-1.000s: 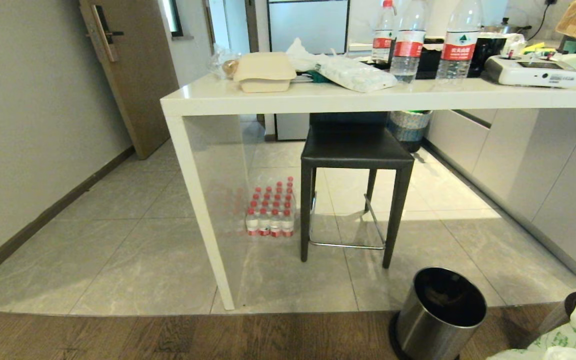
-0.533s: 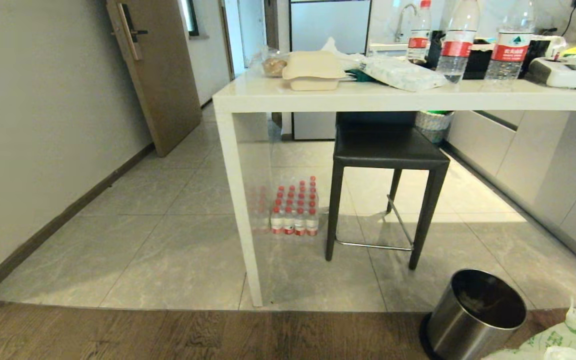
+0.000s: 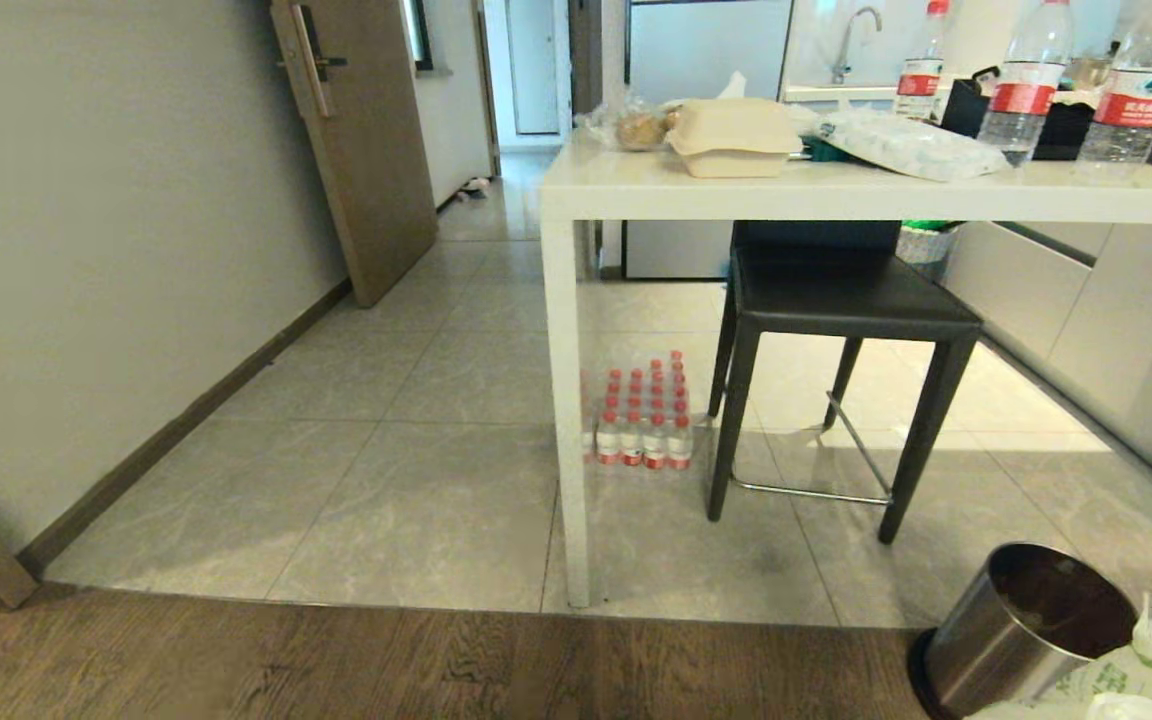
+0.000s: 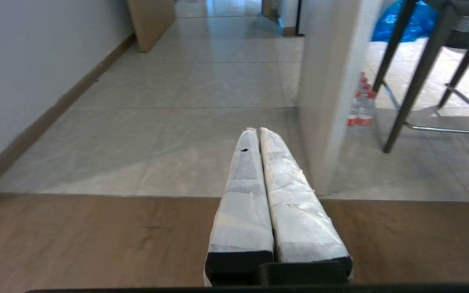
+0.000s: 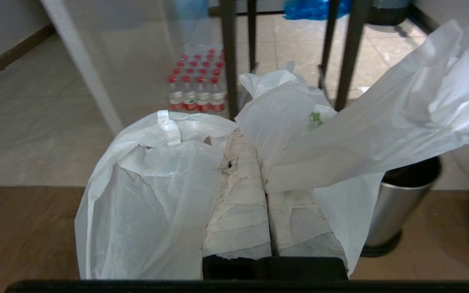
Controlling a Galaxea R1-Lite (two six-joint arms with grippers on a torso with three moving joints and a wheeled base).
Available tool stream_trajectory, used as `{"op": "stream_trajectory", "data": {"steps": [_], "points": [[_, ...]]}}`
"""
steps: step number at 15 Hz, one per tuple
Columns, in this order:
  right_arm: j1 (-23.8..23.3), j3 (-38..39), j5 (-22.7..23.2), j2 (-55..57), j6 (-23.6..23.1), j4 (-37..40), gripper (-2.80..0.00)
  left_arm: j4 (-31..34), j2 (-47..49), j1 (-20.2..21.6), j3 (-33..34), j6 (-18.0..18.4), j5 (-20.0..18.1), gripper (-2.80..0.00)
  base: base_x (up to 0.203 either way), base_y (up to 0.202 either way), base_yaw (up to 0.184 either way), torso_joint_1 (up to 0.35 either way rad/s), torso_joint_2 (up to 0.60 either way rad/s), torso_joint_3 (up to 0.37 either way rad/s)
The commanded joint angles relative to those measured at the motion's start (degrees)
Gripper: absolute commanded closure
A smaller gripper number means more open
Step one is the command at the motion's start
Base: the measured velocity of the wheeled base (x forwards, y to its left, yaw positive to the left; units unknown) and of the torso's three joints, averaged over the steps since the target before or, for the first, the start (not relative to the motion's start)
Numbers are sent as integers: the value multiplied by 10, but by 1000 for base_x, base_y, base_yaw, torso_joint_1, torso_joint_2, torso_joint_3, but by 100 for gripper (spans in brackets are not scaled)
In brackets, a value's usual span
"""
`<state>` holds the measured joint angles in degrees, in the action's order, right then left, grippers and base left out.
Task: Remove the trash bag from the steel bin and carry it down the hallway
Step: Put the trash bag at the door
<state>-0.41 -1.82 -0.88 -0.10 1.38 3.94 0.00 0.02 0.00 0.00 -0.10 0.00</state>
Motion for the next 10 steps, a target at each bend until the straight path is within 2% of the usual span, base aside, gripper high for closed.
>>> {"op": "stream_trajectory", "data": {"steps": [1, 10], "points": [[-1, 0, 0, 1, 1, 0, 0, 0, 0, 0, 0, -1, 0, 0, 0, 187, 13, 2, 5, -1], [0, 0, 0, 1, 0, 0, 0, 0, 0, 0, 0, -1, 0, 0, 0, 190, 9, 2, 2, 0]]}}
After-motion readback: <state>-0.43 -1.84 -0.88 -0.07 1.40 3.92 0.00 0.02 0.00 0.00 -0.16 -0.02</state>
